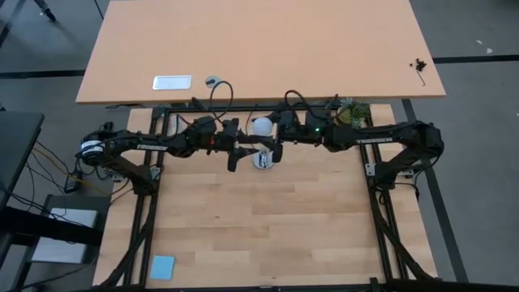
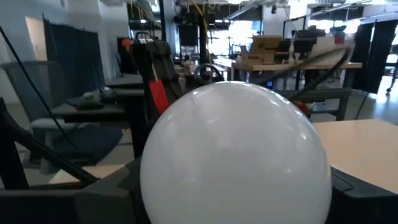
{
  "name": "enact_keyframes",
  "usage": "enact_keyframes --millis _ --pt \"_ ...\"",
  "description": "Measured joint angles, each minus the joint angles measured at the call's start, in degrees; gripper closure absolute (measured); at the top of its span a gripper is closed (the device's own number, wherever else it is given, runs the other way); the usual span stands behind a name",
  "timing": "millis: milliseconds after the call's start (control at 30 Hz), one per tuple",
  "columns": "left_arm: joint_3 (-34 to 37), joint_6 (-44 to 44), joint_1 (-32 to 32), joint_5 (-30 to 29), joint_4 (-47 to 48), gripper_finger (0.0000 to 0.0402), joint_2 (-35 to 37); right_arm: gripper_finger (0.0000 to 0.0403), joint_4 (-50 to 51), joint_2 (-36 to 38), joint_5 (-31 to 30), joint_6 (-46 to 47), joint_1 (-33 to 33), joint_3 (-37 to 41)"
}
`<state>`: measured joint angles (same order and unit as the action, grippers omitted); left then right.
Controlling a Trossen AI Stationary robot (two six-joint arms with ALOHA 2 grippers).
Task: Screw lightbulb
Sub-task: Insert the lightbulb into the lamp
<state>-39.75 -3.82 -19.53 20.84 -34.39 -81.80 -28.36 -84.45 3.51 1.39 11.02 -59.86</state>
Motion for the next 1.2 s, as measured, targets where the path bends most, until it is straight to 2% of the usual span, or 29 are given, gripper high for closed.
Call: enact_keyframes --millis 133,200,367,467,533,733,967,1200 --pt "-0.02 1.28 -0.02 -0.19 1.04 0.0253 0.02 0.0141 10.34 3.54 -1.98 -1.96 0.22 -0.04" --pt "-0.02 2.62 0.00 -2.07 2.64 0.0272 0.02 0.0146 14.81 4.59 -2.14 -2.21 0.22 -0.02" --pt "-0.02 5.74 -0.02 -5.03 5.72 0.0333 0.02 0.0147 17.09 4.39 -2.10 -1.92 0.22 2.13" --pt "-0.04 6.60 0.02 -4.92 6.78 0.0374 0.02 0.0141 13.66 3.42 -0.95 -0.94 0.49 6.58" --pt "-0.04 6.62 0.00 -4.94 8.01 0.0393 0.02 0.0140 7.63 2.89 -0.68 0.87 0.53 10.11" --pt "-0.09 6.74 0.00 -4.98 9.25 0.0381 -0.22 0.0147 -10.68 -2.32 -3.76 2.53 0.53 17.54" --pt "-0.04 8.39 0.00 -11.08 14.49 0.0381 -0.31 0.0139 -19.98 -12.45 -8.34 1.24 0.68 17.46" --pt "-0.09 9.38 -0.02 -12.56 15.67 0.0398 -0.33 0.0145 -24.87 -16.82 -8.36 1.16 2.65 17.48"
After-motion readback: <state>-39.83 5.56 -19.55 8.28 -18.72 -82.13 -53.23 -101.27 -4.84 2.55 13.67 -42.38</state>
